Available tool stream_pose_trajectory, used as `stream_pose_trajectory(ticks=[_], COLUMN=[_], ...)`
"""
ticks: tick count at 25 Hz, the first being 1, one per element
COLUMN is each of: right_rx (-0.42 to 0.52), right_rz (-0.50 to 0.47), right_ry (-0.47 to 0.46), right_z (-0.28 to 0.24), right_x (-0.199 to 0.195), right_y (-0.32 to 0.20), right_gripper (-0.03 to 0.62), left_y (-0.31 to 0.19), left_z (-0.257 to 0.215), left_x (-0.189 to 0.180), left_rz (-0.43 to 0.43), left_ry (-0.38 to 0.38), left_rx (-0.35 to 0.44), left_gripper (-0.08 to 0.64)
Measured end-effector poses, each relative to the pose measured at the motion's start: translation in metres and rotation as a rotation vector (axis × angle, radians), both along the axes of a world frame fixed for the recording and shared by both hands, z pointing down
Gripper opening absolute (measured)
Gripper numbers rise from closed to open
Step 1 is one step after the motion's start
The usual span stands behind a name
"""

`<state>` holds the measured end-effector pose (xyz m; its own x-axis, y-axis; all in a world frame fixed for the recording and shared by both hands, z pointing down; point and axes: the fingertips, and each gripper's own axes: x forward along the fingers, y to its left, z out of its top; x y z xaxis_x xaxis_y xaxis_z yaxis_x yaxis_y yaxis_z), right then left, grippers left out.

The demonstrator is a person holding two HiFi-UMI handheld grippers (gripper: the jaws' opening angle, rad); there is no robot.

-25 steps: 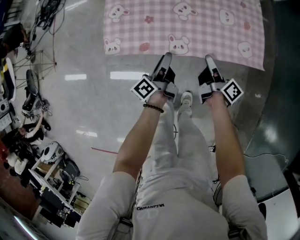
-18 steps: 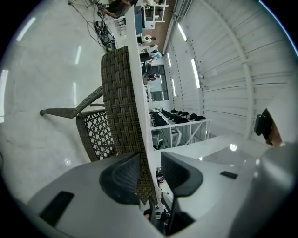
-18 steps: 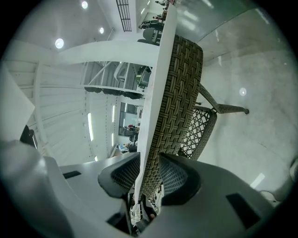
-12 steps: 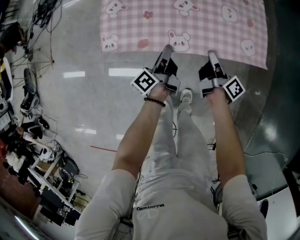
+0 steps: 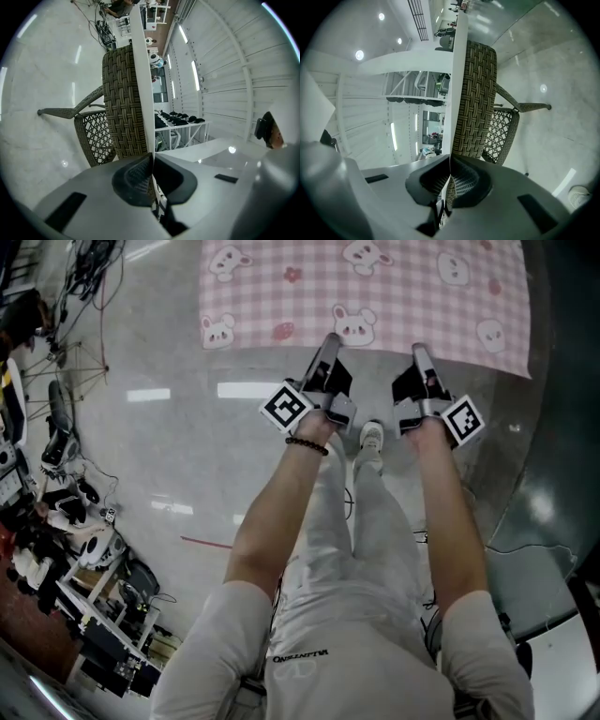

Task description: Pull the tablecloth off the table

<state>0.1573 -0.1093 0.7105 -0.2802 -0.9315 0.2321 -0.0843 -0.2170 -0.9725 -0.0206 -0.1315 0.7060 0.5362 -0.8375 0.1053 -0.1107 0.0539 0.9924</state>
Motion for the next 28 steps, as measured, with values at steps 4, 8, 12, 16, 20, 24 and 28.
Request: stream_pose_trajectory(ticks=[4,8,12,16,20,24,28], right_rx=[0.002,-0.003,-0.016,-0.028,-0.037,-0.009,0.000], right_rz=[0.004,0.002,-0.008,-0.024,-0.040,-0.036,-0.049], right_ry=[-0.017,-0.036,-0.046,-0.053,-0.048,-0.051,-0.077], right_z=[0.000,0.003,0.005,0.012,0.020,0.017,0.016], right_x=[0.000,0.000,-0.001,0.000,0.000,0.000,0.000], right_y=[-0.001,0.000,0.000,-0.001,-0.002,0.004,0.003], right_gripper=[0.008,0.008,0.008,0.008,0.008,0.008,0.008], left_y=[-0.001,0.000,0.000,0.001,0.002,0.006,0.005], left_z=[-0.001,0.001,0.000,0.004,0.014,0.009,0.004], left_x=[0.001,0.001,0.001,0.001,0.000,-0.001,0.000], left_rz=[-0.008,-0.009,-0.014,-0.027,-0.025,-0.015,-0.028], left_ry=[0.019,0.018,0.016,0.018,-0.014,-0.032,-0.047], left_rx=[0.000,-0.004,-0.001,-0.010,-0.010,0.022,0.043], left_gripper=[0.003,0.003,0.003,0.003,0.003,0.003,0.003])
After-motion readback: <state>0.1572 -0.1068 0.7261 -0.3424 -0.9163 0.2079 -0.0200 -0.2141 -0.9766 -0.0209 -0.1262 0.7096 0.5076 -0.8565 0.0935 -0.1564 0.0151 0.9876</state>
